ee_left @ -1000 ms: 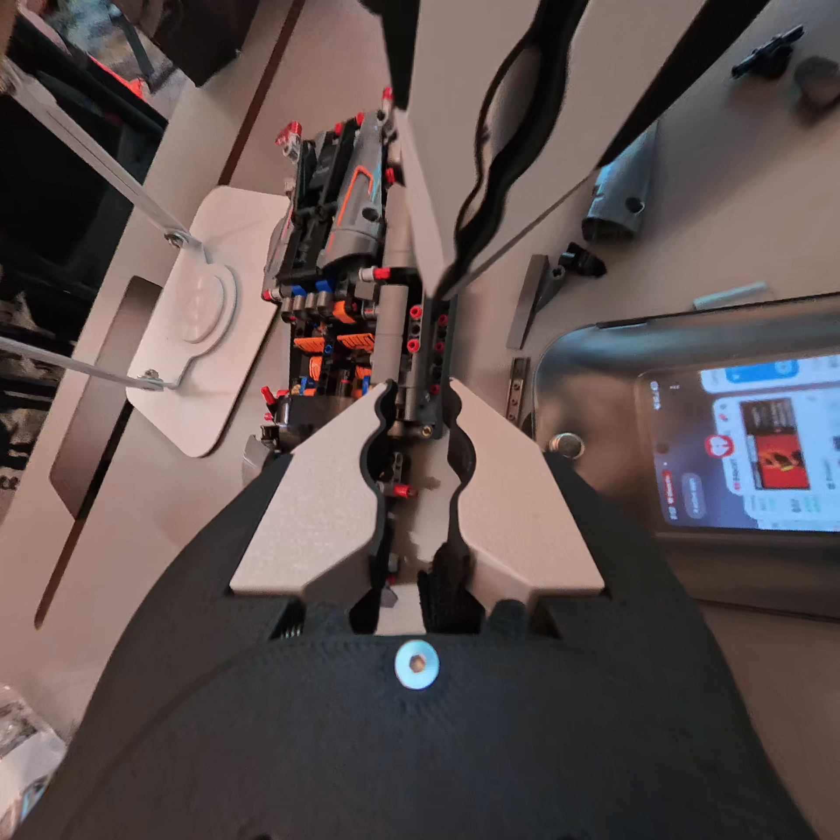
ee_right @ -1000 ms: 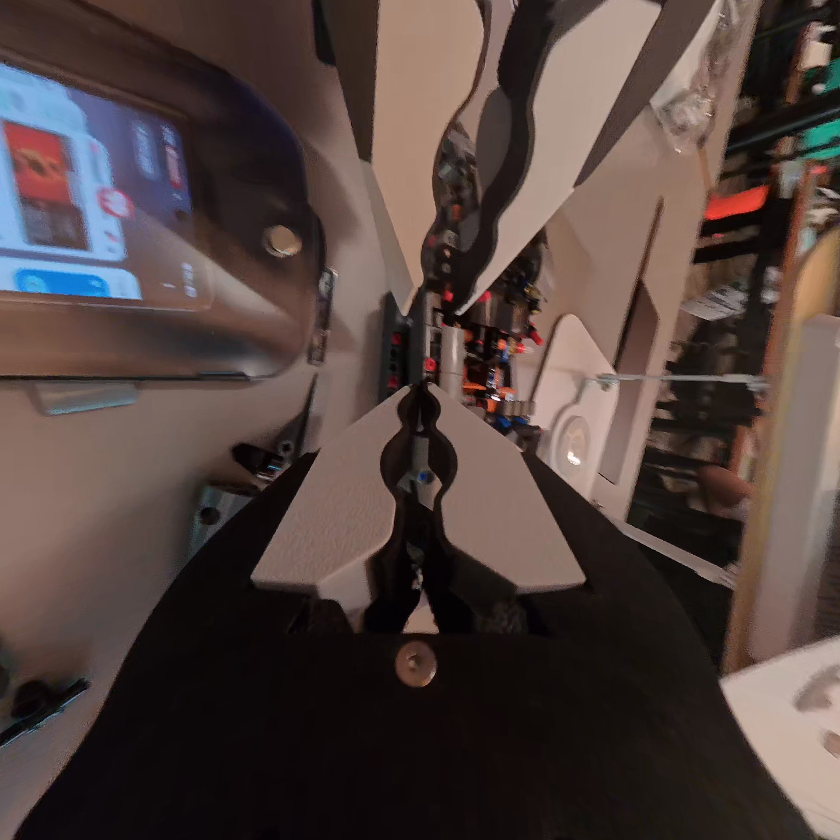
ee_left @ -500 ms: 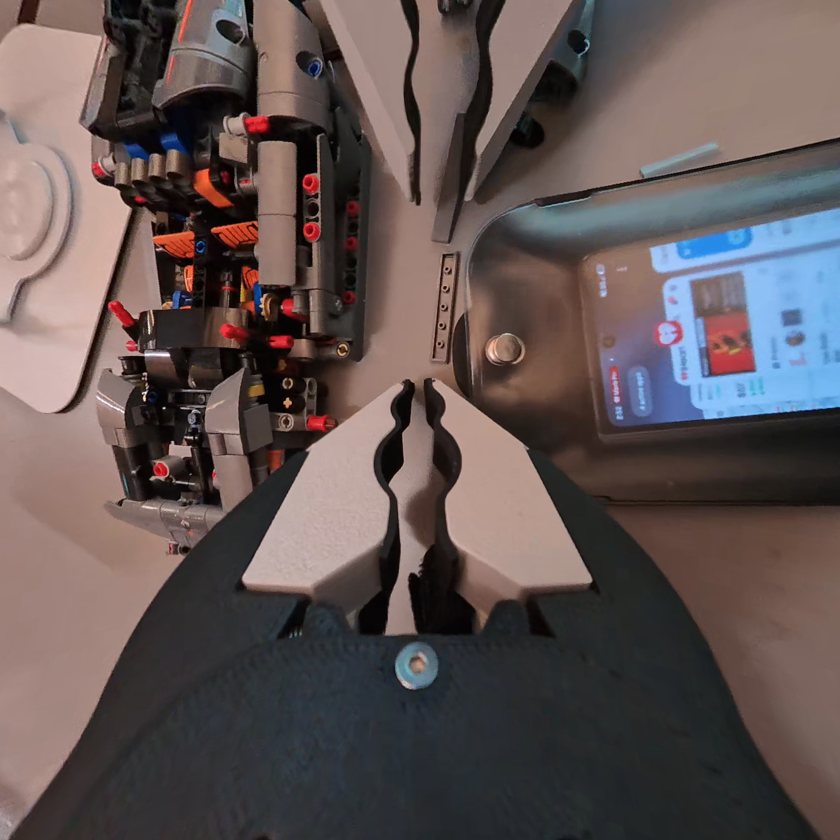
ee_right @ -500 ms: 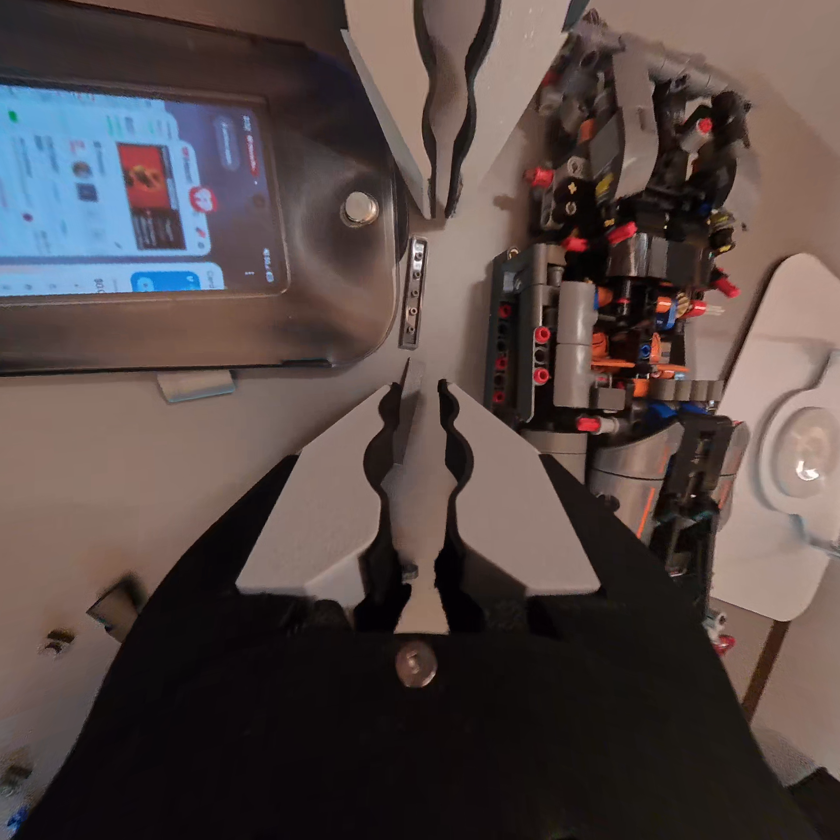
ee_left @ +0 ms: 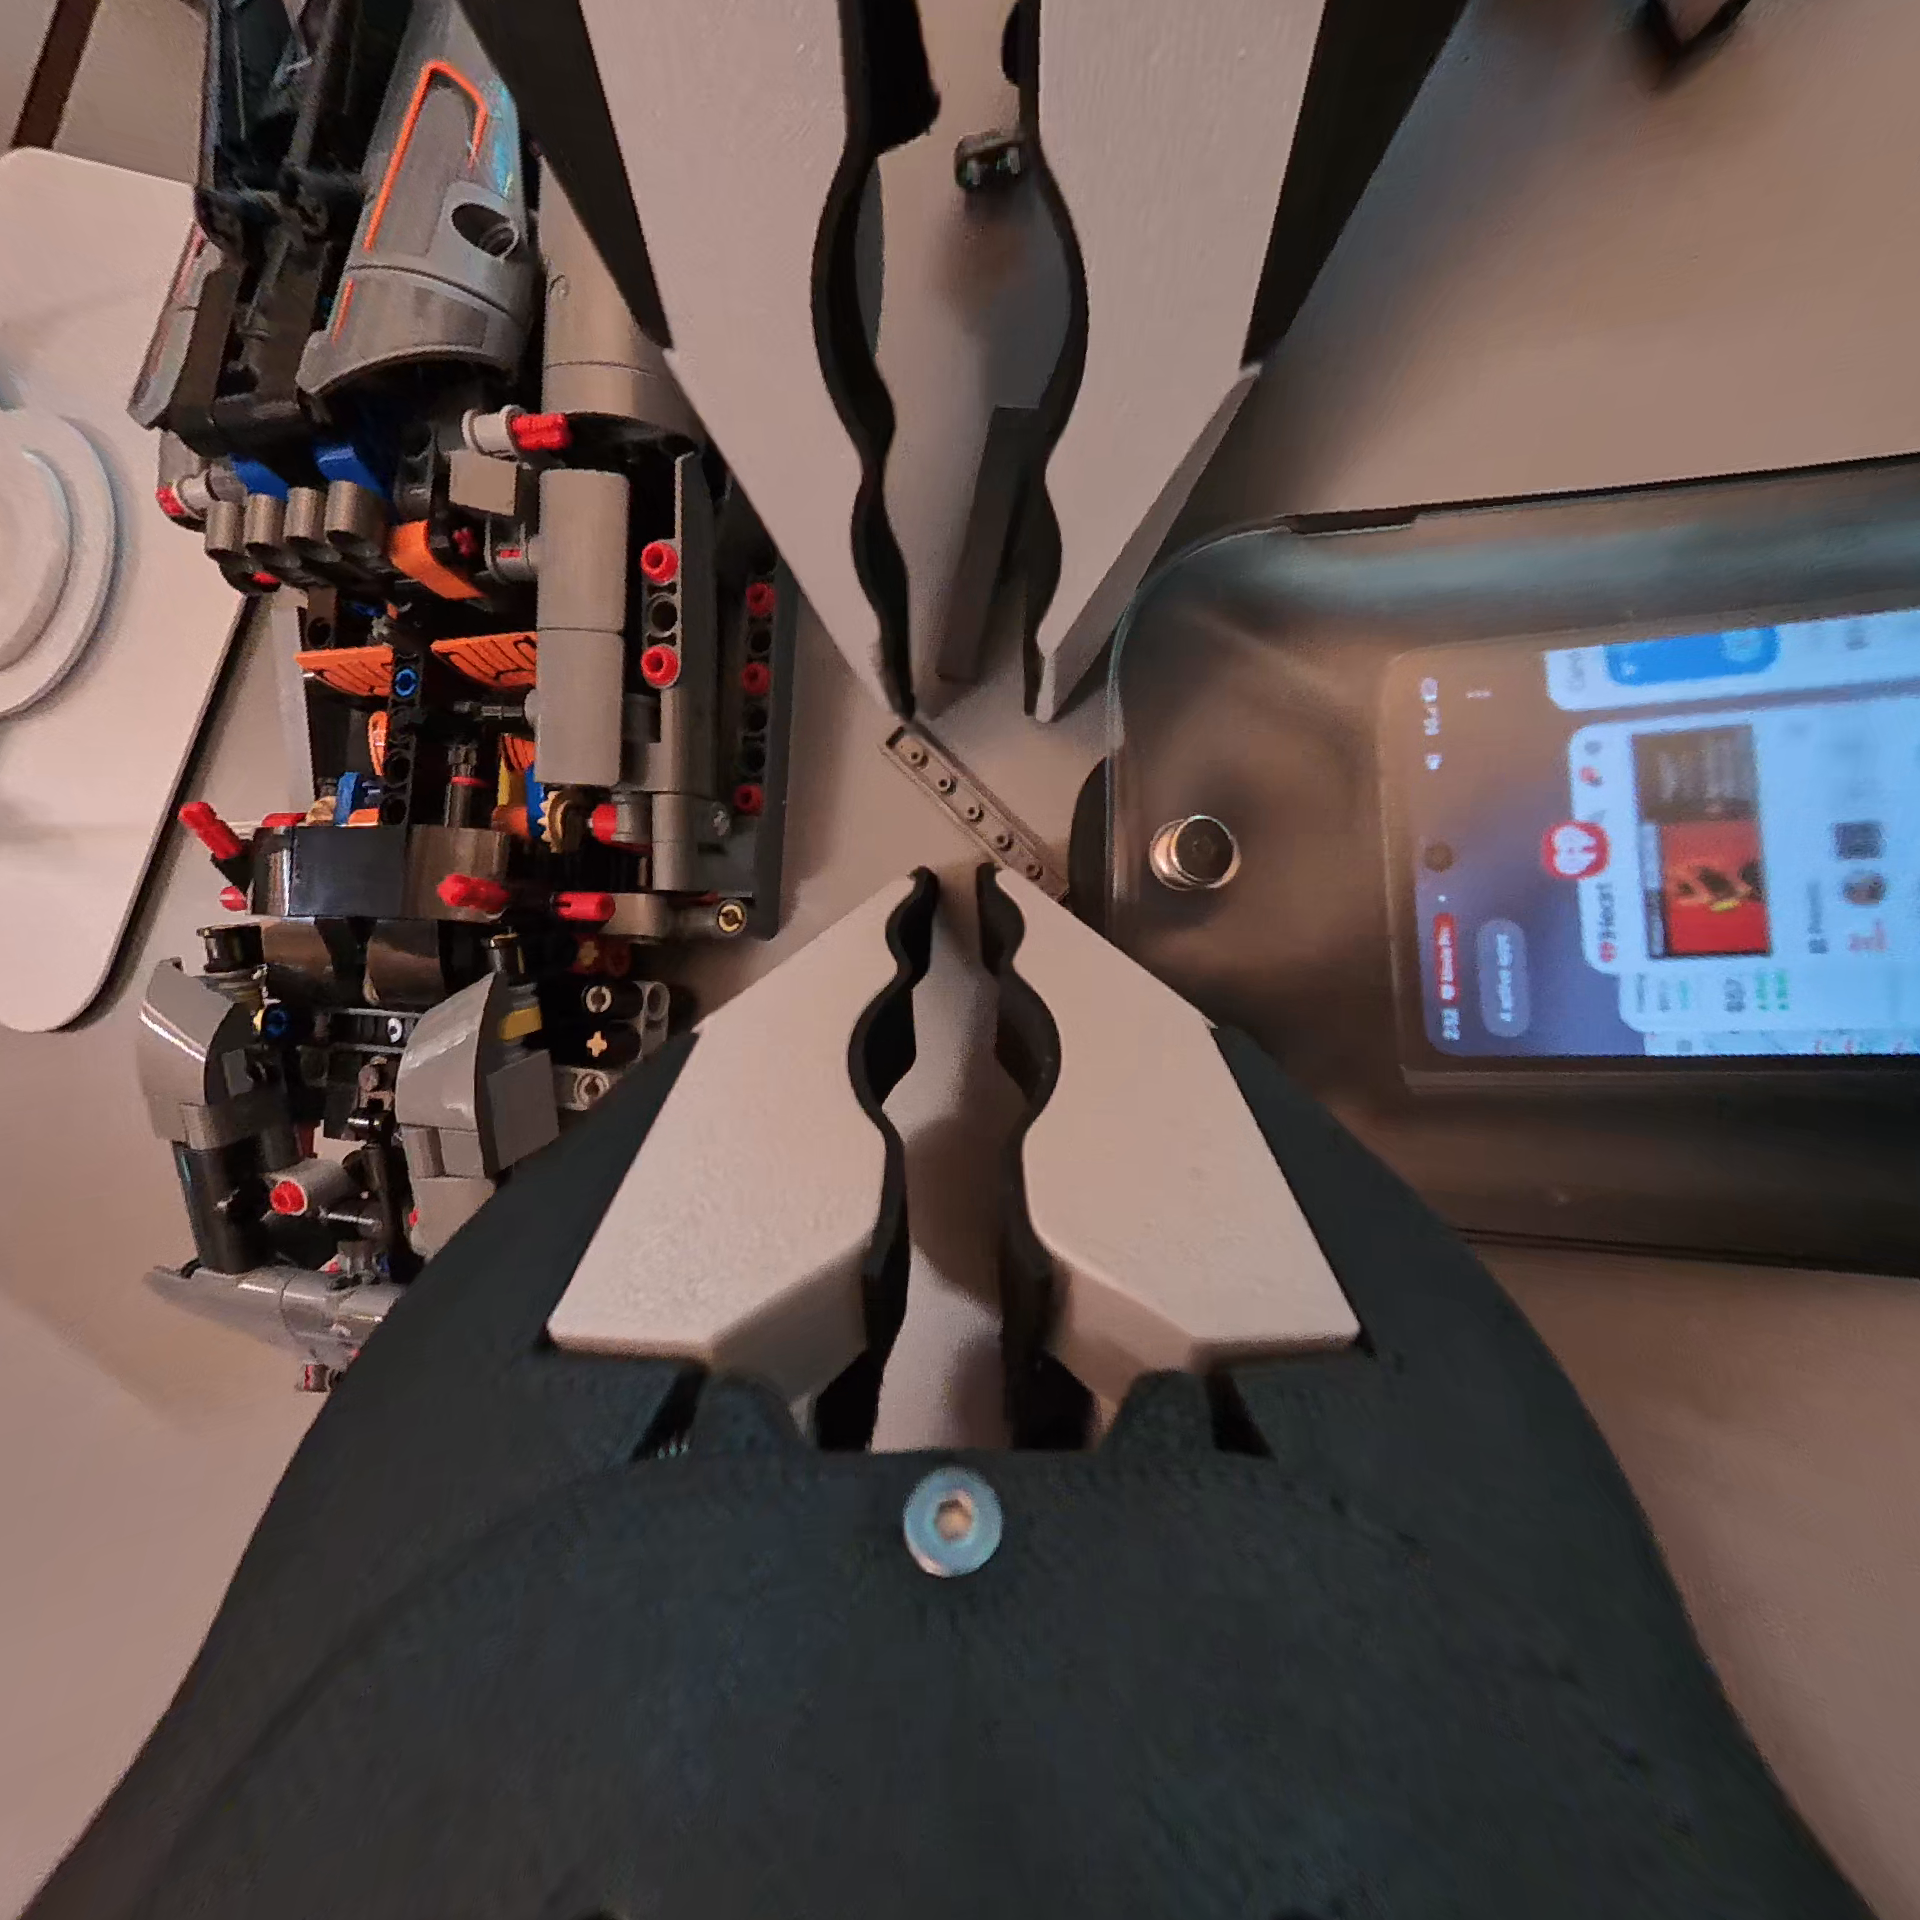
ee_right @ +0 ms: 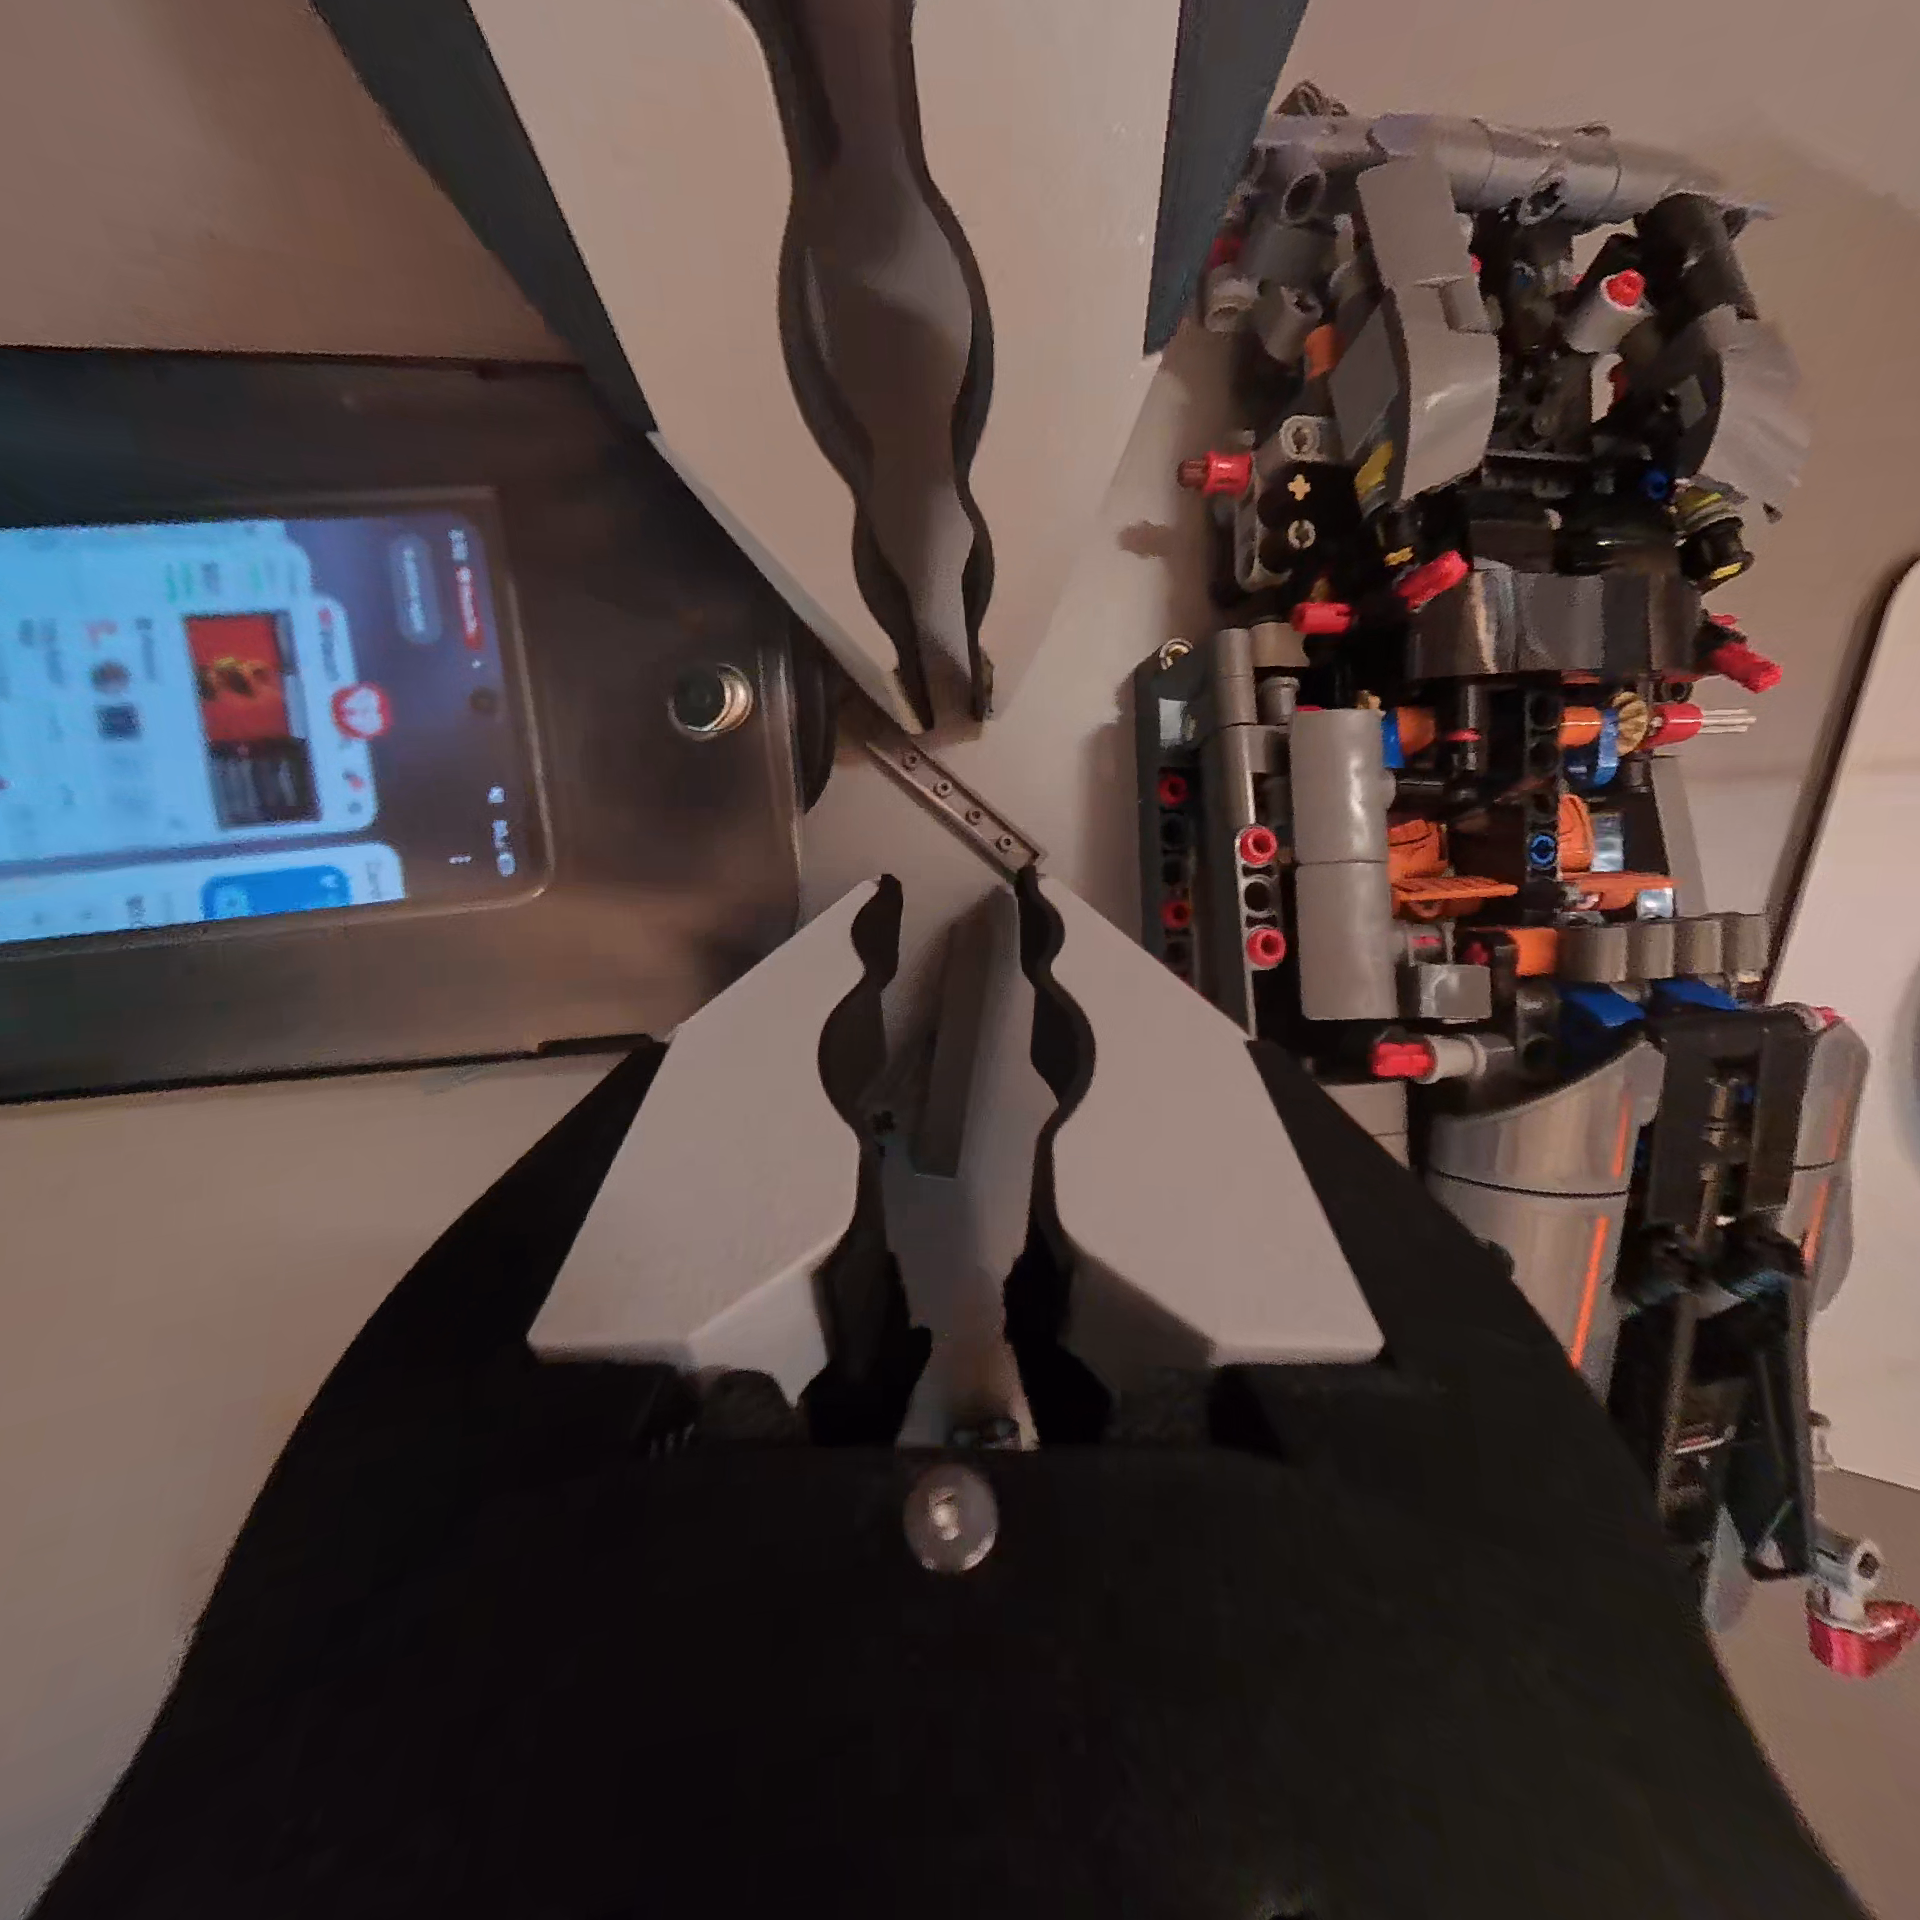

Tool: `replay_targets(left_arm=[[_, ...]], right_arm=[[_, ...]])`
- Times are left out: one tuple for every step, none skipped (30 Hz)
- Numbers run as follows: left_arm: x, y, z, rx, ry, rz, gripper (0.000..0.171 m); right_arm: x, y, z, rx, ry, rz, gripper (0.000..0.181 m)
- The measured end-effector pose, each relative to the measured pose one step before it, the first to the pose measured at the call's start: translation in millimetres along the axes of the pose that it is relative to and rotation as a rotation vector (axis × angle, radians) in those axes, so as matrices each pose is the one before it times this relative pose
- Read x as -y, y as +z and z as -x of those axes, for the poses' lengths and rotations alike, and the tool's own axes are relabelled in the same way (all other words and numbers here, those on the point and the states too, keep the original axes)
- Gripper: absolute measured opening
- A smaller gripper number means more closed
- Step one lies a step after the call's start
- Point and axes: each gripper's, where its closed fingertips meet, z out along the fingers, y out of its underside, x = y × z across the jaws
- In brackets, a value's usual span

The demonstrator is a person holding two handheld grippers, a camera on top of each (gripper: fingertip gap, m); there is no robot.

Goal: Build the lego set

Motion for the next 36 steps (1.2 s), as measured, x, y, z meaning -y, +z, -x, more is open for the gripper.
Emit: replay_targets(left_arm=[[-0.15, -0.24, 0.11, -0.0042, -0.0069, 0.00385, 0.008], [-0.62, -0.8, 0.55, -0.0043, -0.0015, 0.0046, 0.011], [-1.22, -1.59, 1.11, -0.003, 0.0025, 0.00424, 0.016], [-1.2, -1.75, 0.52, -0.0099, -0.0029, 0.00345, 0.019], [-0.67, -1.25, -0.52, -0.0164, -0.0095, 0.00139, 0.021], [0.36, -0.13, -1.05, -0.0146, -0.01, -0.00252, 0.02], [-0.26, 1.04, -0.63, -0.0041, -0.0007, 0.00332, 0.019], [0.12, 1.38, -0.47, 0.0015, 0.0066, 0.00321, 0.016], [0.9, 0.85, -0.91, -0.0024, 0.0028, 0.0017, 0.013], [0.83, 0.78, 0.03, -0.0007, -0.0004, 0.00177, 0.012], [0.79, 0.72, -0.08, -0.003, 0.0012, -0.00039, 0.011], [0.74, 0.58, -0.12, -0.0062, -0.0022, -0.00083, 0.01], [0.6, 0.53, 0.13, -0.0054, -0.0028, -0.00057, 0.01], [0.1, -0.01, 0.81, 0.0006, 0.0015, 0.00084, 0.012], [-0.45, -0.41, 1.31, 0.0038, 0.0004, 0.00392, 0.013], [-0.9, -0.36, 1.75, 0.0067, -0.0025, 0.00547, 0.013], [-0.67, -0.75, 1.73, 0.0092, -0.0005, 0.00373, 0.013], [0.01, -1.24, 0.74, 0.0046, 0.001, -0.00077, 0.014], [0.54, -1.42, -0.51, -0.0028, -0.0033, -0.00359, 0.015], [0.09, -1.31, -2.62, -0.0148, 0.0001, 0.00086, 0.021], [-0.04, -1.0, -0.44, 0.0046, 0.0038, 0.00372, 0.022], [-0.59, -0.7, 0.09, 0.01, 0.0081, 0.00745, 0.022], [-0.73, -0.39, -0.09, 0.0064, 0.0032, 0.00783, 0.022], [0.01, -0.06, -0.74, 0.0005, 0.0012, 0.00265, 0.021], [-0.12, 0.09, -0.17, 0.004, 0.003, 0.00287, 0.02], [-0.4, 0.35, 0.18, 0.0092, 0.0091, 0.00663, 0.02], [-0.13, 0.09, -0.38, 0.0031, 0.0093, 0.00611, 0.019], [0.14, 0.18, -0.26, -0.0005, 0.0031, 0.00567, 0.018], [0.11, 0.11, -0.27, -0.0027, 0.003, 0.00482, 0.017], [-0.29, -0.05, 0.2, -0.0008, 0.0016, 0.00497, 0.018], [-0.14, -0.29, -0.01, -0.0025, -0.0004, 0.00365, 0.018], [-0.02, -0.02, 0.11, -0.0011, -0.0021, -0.00047, 0.019], [-0.01, 0.21, 0.0, -0.0017, -0.003, -0.00322, 0.019], [0.03, -0.12, 0.4, 0.0024, -0.0008, -0.00361, 0.019], [0.66, -0.69, 1.56, 0.0105, 0.0014, -0.00779, 0.02], [0.78, -0.46, -0.56, -0.0061, -0.0073, -0.00528, 0.02]], right_arm=[[0.71, 0.32, -0.73, -0.0073, -0.0124, 0.0017, 0.021], [0.73, 0.64, -1.31, -0.0089, -0.0077, -0.0031, 0.021], [0.83, 0.83, -0.67, 0.0012, 0.0057, -0.0062, 0.021], [0.21, 0.31, -2.32, -0.0054, 0.0138, -0.0038, 0.023], [0.18, 0.42, -1.66, -0.0029, 0.0032, -0.0024, 0.023], [0.6, 0.67, -1.5, -0.0039, -0.0044, -0.0059, 0.023], [1.03, 0.9, 0.52, 0.0064, -0.0052, -0.0068, 0.021], [1.11, 0.99, 0.45, 0.0063, 0.0009, -0.0047, 0.019], [0.96, 0.96, 1.05, 0.0103, 0.0085, -0.001, 0.017], [1.19, 1.03, 0.9, 0.008, 0.0064, -0.0014, 0.014], [1.24, 0.93, 1.31, 0.0074, -0.002, -0.0024, 0.011], [0.83, 0.59, 0.15, -0.0061, -0.008, -0.0052, 0.01], [0.34, 0.33, 0.53, -0.0044, -0.0086, -0.0049, 0.009], [-0.04, 0.16, 1.28, 0.0029, -0.0008, -0.0033, 0.006], [-0.28, -0.16, 0.6, -0.0005, 0.001, 0.0019, 0.001], [-0.8, -0.34, -0.52, -0.0056, -0.0023, 0.0073, 0.0], [-0.22, -0.63, 0.19, 0.001, 0.0033, 0.0035, 0.0], [-0.3, -0.31, -0.03, 0.0055, 0.0151, 0.0041, 0.0], [-0.62, 0.0, -1.92, -0.0037, 0.027, 0.0036, 0.0], [-1.67, -0.17, -1.75, -0.0037, 0.0192, 0.0138, 0.0], [-2.07, -1.22, -1.0, 0.0003, 0.0121, 0.0194, 0.0], [-2.95, -1.4, -2.8, -0.0078, 0.0243, 0.0203, 0.0], [-1.52, -0.94, 0.0, 0.0113, 0.0328, 0.0069, 0.0], [-0.7, -0.71, 1.45, 0.0191, 0.0361, 0.0008, 0.0], [-0.62, -0.58, 1.98, 0.0187, 0.0332, 0.0054, 0.0], [-0.35, -0.4, 1.48, 0.0127, 0.023, 0.0073, 0.0], [-0.17, -0.16, 0.33, 0.0004, 0.0069, 0.0044, 0.0], [0.17, 0.01, -0.28, -0.0013, 0.0111, 0.0004, 0.0], [1.01, 0.19, -0.91, -0.0011, 0.0194, -0.0074, 0.0], [0.89, 0.75, -0.61, 0.0013, 0.0183, -0.0098, 0.0], [0.7, 0.49, 0.37, 0.0113, 0.02, -0.0081, 0.0], [0.33, -0.3, -0.32, 0.0088, 0.0168, -0.0037, 0.0], [0.69, -0.51, -1.08, -0.0011, 0.0076, -0.0092, 0.0], [0.24, 0.28, 0.21, 0.0041, -0.0003, -0.005, 0.0], [0.62, 0.38, 0.77, 0.0053, -0.0052, -0.0075, 0.0], [2.35, -0.64, 1.55, 0.0119, -0.0003, -0.0162, 0.0]])
